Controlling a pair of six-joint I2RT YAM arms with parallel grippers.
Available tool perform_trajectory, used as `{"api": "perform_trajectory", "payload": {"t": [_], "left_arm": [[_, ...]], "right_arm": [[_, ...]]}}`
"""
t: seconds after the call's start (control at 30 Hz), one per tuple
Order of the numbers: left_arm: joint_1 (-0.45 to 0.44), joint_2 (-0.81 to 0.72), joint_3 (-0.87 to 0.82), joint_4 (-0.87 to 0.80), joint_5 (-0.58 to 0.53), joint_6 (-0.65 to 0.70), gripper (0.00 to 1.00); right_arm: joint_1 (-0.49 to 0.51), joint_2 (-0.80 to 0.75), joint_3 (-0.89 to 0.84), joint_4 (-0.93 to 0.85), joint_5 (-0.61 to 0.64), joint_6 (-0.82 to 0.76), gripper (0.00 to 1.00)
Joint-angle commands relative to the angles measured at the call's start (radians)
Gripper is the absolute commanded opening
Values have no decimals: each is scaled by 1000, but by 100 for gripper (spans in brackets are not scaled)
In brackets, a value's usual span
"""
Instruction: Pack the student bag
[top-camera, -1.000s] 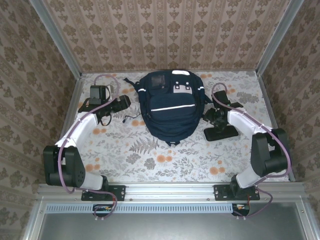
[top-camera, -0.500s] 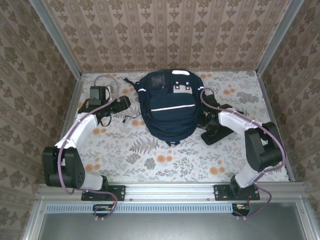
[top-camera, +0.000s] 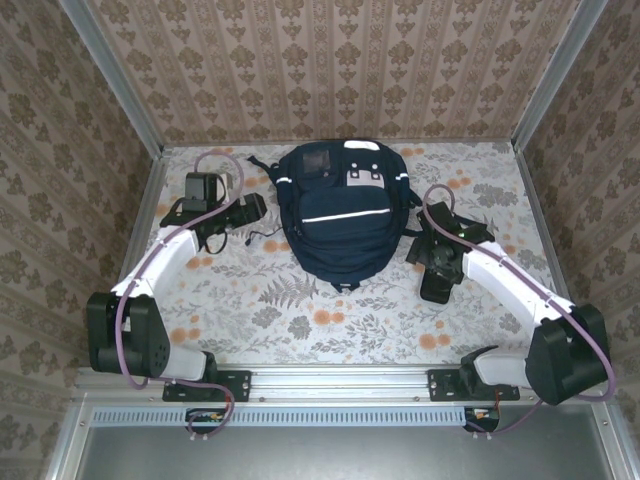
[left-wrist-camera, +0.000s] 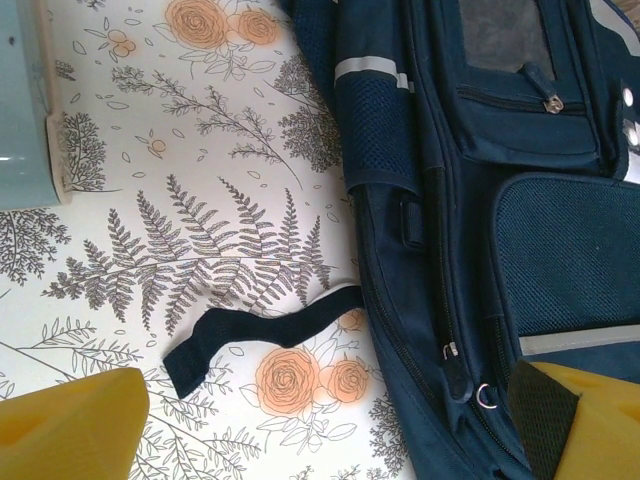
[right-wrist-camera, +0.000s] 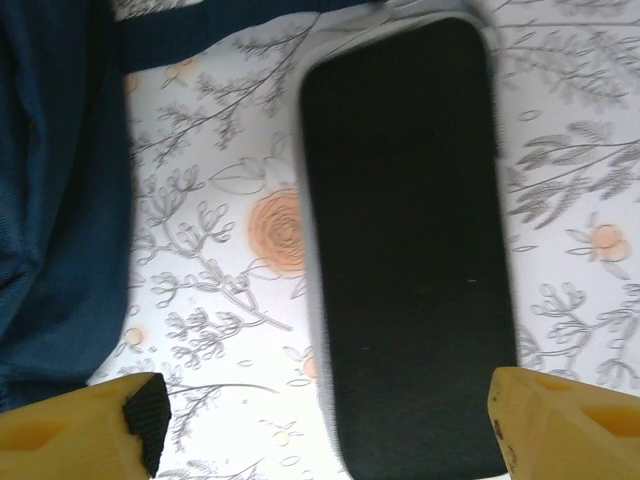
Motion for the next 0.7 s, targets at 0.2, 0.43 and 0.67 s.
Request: {"api": "perform_trajectory", "payload": {"t": [0.2, 0.43, 0.67], "left_arm": [[-20, -25, 21, -20, 13, 10, 96], [-36, -23, 36, -28, 13, 13, 96], [-57, -17, 54, -40, 11, 29, 97]], "right_arm": [[-46, 72, -82, 3, -29, -70, 100], [-46, 160, -102, 57, -70, -76, 95], [-46, 211, -108, 75, -77, -76, 93]]}}
